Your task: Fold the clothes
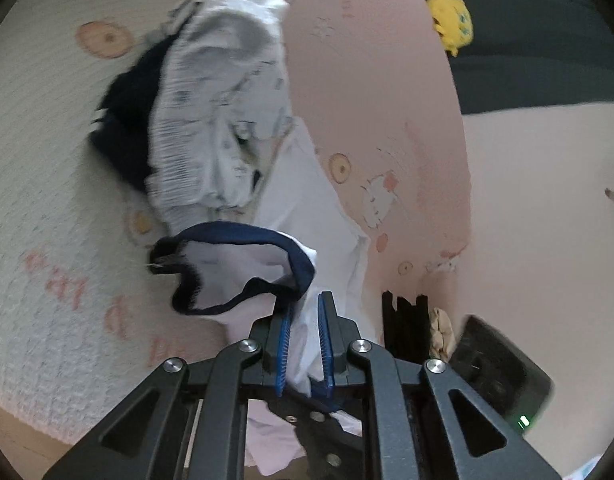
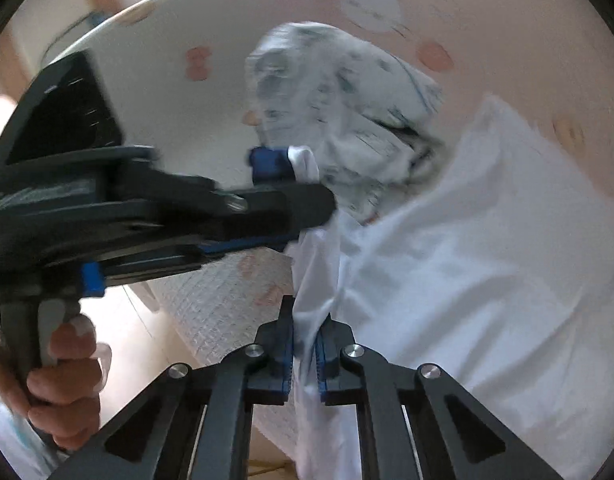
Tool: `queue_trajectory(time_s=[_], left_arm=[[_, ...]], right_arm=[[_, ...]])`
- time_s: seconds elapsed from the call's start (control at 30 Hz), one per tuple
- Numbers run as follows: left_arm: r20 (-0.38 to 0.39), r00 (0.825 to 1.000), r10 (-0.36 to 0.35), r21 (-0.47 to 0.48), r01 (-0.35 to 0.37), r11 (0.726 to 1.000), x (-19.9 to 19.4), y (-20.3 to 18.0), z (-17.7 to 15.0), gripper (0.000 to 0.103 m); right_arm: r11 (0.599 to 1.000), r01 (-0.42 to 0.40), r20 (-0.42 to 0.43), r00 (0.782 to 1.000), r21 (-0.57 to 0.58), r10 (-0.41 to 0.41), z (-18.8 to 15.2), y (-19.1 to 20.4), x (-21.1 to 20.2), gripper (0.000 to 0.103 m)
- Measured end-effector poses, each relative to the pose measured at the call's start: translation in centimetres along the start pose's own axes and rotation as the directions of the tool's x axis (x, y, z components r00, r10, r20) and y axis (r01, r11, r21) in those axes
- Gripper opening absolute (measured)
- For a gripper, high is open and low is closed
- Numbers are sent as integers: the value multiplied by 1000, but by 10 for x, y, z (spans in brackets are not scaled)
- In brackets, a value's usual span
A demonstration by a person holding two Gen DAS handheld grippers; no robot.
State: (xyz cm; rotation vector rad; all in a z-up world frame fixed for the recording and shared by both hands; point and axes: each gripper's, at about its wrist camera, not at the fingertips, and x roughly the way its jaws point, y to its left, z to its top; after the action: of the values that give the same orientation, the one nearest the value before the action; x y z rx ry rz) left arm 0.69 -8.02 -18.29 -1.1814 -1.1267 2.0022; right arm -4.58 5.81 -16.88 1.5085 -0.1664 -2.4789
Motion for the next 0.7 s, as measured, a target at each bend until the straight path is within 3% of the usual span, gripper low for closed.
queue_trajectory(time_s=[0.17,0.3,0.43,0.57,0.63,0.7], left_arm=[[-9,1000,5,14,-5,1000,14,-17,4,11],[-30,997,75,0,-75,997,17,-13,6,12],[-60,985,162,-11,-163,987,19,-5,5,14],[-98,979,177,-83,-186,979,18,14,-1,16],[-106,980,166,-128,-179,975,15,25,-5,24],[-98,984,148,-178,-164,970,10,34,-10,50]], right_arm=[[989,29,19,999,144,-32,-12,-39,-9,5],[958,23,-1,1000,287,-24,-24,-74,-8,5],[945,33,-26,999,325,-26,-34,-86,-2,5],[949,32,-19,999,313,-27,-40,-85,1,5],[959,44,-18,999,280,-41,-40,-81,0,5],[966,60,-20,998,250,-57,-39,-76,-3,5]])
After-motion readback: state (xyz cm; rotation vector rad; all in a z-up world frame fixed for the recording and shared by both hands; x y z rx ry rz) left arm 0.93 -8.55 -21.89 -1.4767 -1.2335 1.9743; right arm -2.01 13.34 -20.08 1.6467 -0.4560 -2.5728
